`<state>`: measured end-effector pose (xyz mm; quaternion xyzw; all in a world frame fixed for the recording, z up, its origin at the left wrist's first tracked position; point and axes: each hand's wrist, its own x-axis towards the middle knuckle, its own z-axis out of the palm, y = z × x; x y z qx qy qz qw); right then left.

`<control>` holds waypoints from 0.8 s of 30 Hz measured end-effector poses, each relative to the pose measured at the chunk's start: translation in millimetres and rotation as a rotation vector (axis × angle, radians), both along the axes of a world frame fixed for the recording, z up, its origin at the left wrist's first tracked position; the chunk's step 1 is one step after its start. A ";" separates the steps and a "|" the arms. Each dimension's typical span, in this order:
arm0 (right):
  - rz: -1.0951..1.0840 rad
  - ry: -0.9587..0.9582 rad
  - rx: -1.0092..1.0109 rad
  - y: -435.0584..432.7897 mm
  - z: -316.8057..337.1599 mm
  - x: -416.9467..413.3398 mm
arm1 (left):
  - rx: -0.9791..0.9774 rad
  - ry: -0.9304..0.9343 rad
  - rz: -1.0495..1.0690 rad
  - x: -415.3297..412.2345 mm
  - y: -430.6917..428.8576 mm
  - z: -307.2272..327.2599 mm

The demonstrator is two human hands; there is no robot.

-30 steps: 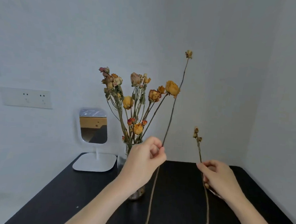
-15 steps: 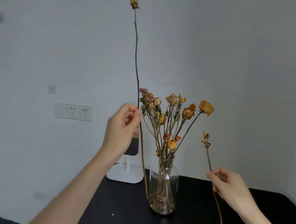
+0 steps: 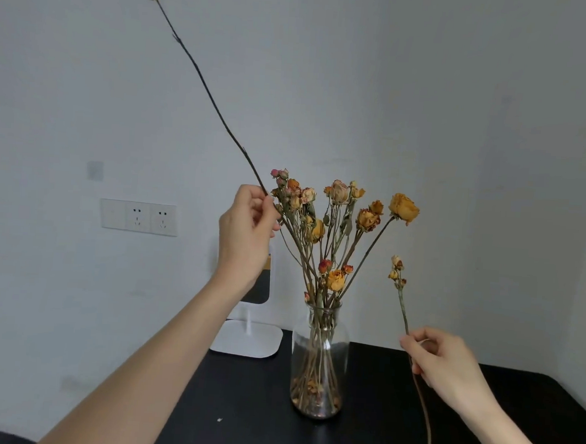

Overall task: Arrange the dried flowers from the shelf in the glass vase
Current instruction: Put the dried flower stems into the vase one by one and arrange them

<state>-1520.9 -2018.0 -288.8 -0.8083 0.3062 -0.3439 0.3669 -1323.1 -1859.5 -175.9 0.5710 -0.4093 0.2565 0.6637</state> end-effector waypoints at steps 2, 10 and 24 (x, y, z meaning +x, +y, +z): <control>-0.005 -0.006 -0.001 -1.3 -0.6 0.1 | 0.027 -0.007 -0.006 -1.1 -6.4 -6.3; -0.007 -0.019 -0.010 -5.2 -4.5 -1.2 | 0.145 -0.079 -0.041 -1.7 -24.1 -21.7; -0.010 -0.006 -0.014 -5.9 -7.8 -1.2 | 0.160 -0.371 0.027 -25.5 -31.8 -11.5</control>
